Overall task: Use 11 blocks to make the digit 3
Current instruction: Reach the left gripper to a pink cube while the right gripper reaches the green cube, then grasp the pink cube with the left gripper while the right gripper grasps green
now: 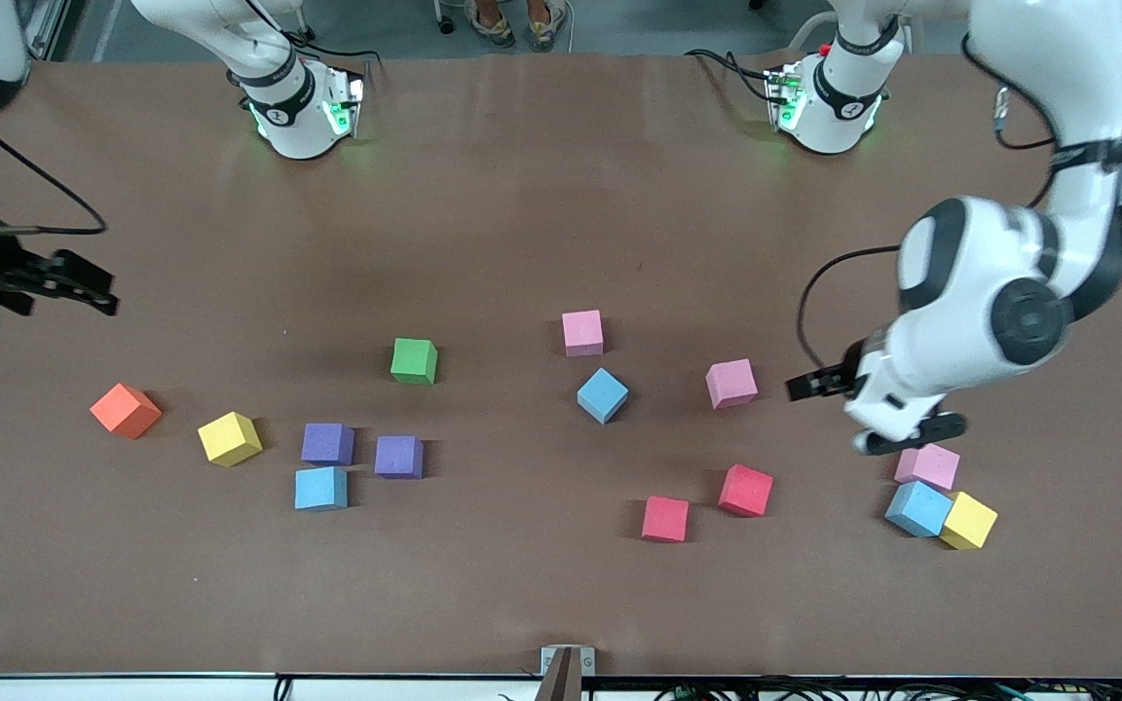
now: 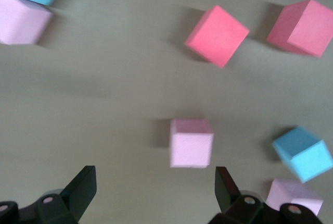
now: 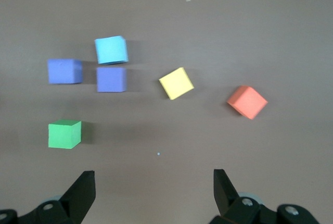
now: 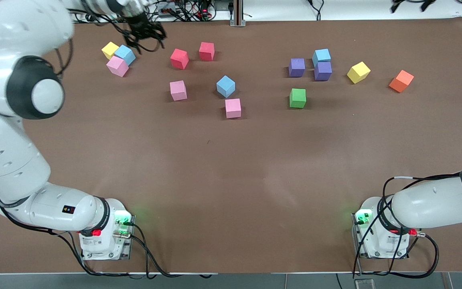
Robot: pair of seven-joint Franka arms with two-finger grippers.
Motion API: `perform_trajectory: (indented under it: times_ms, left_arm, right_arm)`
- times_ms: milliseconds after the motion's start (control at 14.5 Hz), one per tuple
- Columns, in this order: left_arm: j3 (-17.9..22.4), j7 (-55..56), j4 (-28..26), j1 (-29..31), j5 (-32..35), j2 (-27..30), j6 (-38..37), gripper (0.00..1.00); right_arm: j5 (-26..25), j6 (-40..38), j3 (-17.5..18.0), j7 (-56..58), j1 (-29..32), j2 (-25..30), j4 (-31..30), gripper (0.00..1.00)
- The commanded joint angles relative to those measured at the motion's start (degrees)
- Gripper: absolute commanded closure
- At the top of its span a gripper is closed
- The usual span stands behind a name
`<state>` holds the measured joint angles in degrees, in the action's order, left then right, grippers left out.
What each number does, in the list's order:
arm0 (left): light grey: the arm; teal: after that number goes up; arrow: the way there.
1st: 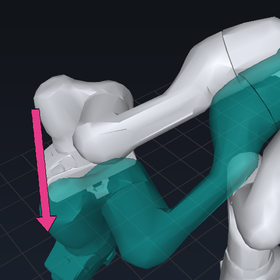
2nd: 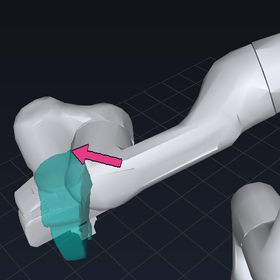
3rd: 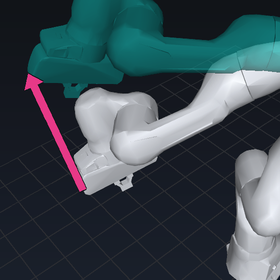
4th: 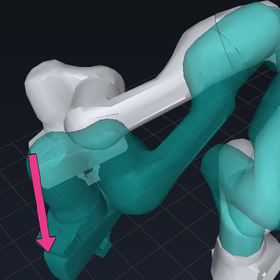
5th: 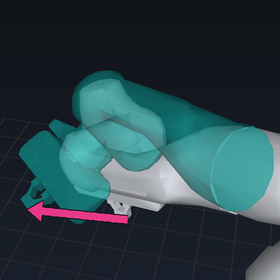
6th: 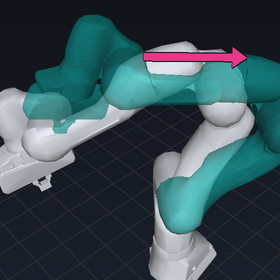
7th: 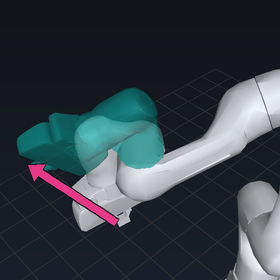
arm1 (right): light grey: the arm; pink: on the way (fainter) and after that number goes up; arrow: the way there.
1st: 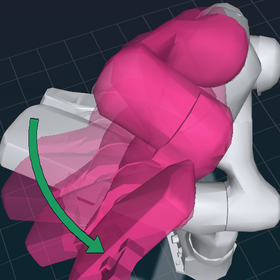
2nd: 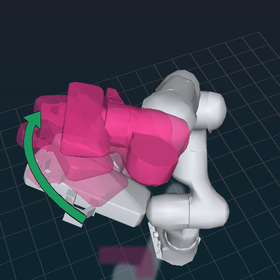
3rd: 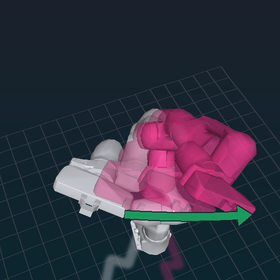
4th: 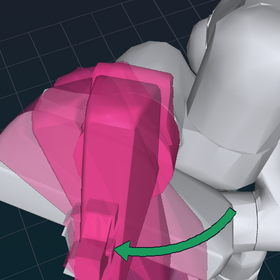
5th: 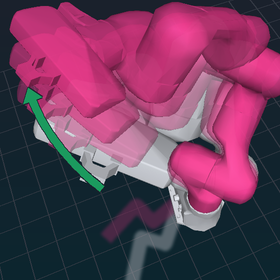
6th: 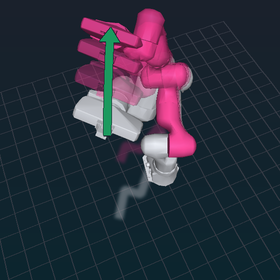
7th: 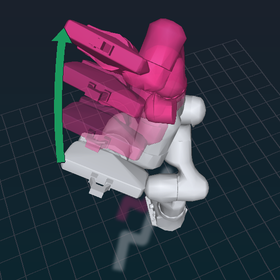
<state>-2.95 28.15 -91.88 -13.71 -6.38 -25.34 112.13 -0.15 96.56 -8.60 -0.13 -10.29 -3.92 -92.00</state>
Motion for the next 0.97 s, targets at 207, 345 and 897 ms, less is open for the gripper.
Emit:
perform_trajectory:
  times_ms: [207, 345, 897]
  left_arm:
    - [0.49, 11.02, 1.17, -6.75, -0.31, -6.30, 4.94, 0.00]
    - [0.49, 16.21, 1.52, -11.05, -0.30, -5.95, 5.29, 0.00]
    - [0.75, 32.76, 1.79, -28.73, 2.92, -14.20, 23.39, 0.00]
  right_arm:
    - [-0.12, 4.15, -0.27, -13.73, -9.56, -4.07, -4.15, 0.00]
    - [-0.03, 4.51, -0.27, -16.56, -11.41, -5.74, -4.24, 0.00]
    - [4.36, 7.31, -0.27, -26.30, -14.85, -10.83, -3.71, 0.00]
